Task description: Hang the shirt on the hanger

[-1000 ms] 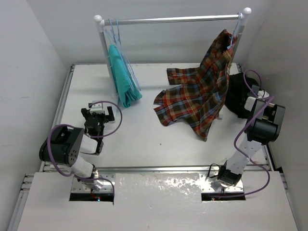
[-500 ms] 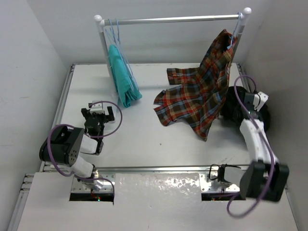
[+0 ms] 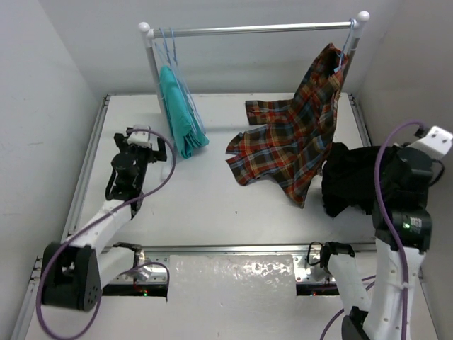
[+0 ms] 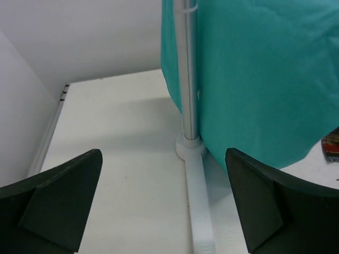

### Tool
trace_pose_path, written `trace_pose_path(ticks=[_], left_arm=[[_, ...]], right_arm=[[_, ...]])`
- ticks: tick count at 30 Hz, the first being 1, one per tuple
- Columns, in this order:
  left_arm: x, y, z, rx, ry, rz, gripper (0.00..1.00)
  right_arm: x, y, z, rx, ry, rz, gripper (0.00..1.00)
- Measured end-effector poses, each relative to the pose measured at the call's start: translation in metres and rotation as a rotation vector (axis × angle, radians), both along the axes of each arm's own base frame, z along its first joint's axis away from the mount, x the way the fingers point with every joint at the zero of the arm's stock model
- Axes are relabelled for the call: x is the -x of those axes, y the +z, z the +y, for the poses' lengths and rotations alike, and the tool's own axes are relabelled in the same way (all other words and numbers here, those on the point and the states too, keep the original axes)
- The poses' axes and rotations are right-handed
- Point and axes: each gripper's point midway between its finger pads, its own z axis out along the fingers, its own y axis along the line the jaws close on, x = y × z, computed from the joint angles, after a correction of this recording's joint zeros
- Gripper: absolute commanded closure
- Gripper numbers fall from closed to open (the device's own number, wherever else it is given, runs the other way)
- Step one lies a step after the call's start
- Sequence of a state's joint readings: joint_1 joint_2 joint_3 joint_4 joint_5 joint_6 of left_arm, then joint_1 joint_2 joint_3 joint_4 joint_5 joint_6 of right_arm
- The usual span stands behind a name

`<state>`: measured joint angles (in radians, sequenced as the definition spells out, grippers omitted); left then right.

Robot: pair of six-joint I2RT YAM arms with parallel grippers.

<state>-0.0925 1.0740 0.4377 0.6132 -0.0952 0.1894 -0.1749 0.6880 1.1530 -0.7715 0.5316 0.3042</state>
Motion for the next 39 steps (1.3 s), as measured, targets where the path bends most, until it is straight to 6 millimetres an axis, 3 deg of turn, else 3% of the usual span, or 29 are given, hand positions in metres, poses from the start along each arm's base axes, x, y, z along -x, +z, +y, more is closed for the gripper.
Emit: trace_pose_path(ticks=[3, 6, 9, 11, 16, 18, 21, 28, 34, 36, 39], left_arm=[[0.017, 0.016, -0.003, -0.014, 0.000, -0.017, 0.00], [0.041, 0.036, -0.033, -0.058, -0.100, -0.024, 0.01], [0.058, 0.073, -0.058, -0.050, -0.203, -0.087, 0.03], [0.066, 0.102, -0.067, -0.029, -0.238, -0.139, 0.03], [0.074, 0.168, -0.084, 0.038, -0.316, -0.208, 0.06], [0.073, 0.184, -0.093, 0.054, -0.359, -0.209, 0.08], [0.071, 0.196, -0.107, 0.069, -0.431, -0.201, 0.08], [0.053, 0.179, -0.148, 0.074, -0.604, -0.072, 0.09], [0.039, 0.173, -0.175, 0.029, -0.643, 0.042, 0.09], [0.044, 0.174, -0.184, 0.003, -0.665, 0.050, 0.08], [0.053, 0.177, -0.194, -0.027, -0.703, 0.054, 0.06]], right_arm=[[0.002, 0.063, 0.008, 0.053, 0.071, -0.107, 1.00], [-0.003, 0.145, 0.023, 0.118, 0.183, -0.241, 1.00], [-0.010, 0.233, 0.042, 0.189, 0.306, -0.424, 1.00], [-0.012, 0.280, 0.061, 0.222, 0.407, -0.547, 1.00], [-0.020, 0.353, 0.104, 0.200, 0.661, -0.793, 1.00], [-0.029, 0.366, 0.116, 0.153, 0.755, -0.857, 1.00], [-0.043, 0.372, 0.132, 0.058, 0.881, -0.893, 1.00], [-0.080, 0.362, 0.142, -0.115, 1.022, -0.841, 1.00], [-0.114, 0.332, 0.145, -0.197, 1.029, -0.741, 1.00], [-0.125, 0.318, 0.173, -0.226, 1.071, -0.697, 1.00], [-0.137, 0.285, 0.253, -0.236, 1.211, -0.574, 1.00]])
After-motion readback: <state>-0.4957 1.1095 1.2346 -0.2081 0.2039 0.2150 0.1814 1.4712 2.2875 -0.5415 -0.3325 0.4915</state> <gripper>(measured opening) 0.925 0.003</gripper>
